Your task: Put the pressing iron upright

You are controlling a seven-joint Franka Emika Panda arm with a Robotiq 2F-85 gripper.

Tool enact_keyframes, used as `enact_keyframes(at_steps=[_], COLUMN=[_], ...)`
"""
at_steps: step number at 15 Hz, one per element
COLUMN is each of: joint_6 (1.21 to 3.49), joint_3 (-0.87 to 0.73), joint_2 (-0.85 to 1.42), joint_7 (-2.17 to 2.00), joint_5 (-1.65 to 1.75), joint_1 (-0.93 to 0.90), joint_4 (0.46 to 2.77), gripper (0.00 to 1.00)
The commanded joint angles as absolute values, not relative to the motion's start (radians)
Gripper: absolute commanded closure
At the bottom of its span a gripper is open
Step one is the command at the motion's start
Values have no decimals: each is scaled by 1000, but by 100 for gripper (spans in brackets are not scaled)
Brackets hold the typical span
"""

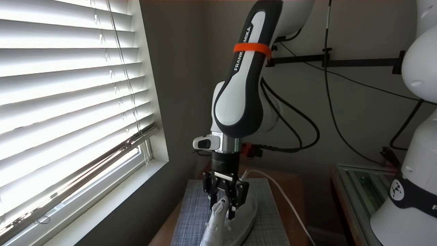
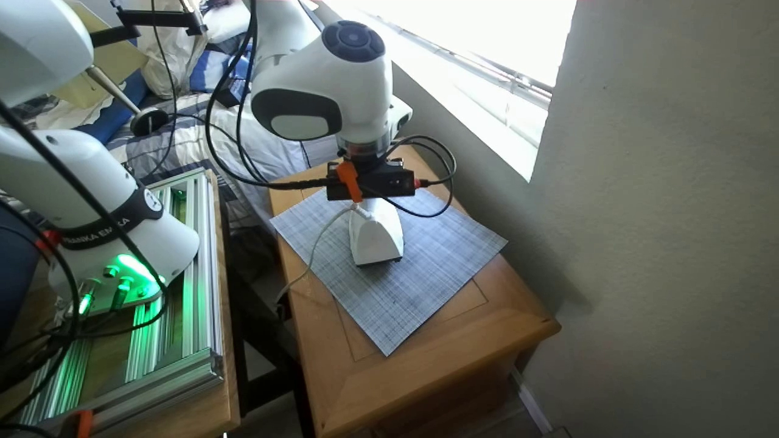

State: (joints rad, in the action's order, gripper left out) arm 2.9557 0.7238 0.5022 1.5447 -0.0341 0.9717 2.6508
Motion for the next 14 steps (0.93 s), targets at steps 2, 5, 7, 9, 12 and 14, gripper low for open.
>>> enact_keyframes(at_steps=[2,5,7,9,12,14], joint_6=[2936,2936,2920,2910,2906,2907], joint_3=[706,688,675,660,623,592], joint_2=[443,432,422,417,410,409], joint_7=[1533,1533,1533,1534,1534,1534], joint_5=[-12,-12,-15,-18,-19,-20], joint_1=[938,915,896,875,831,796], joint_4=[2659,2660,2663,2662,2661,2659], gripper=[49,64,77,38,23,61])
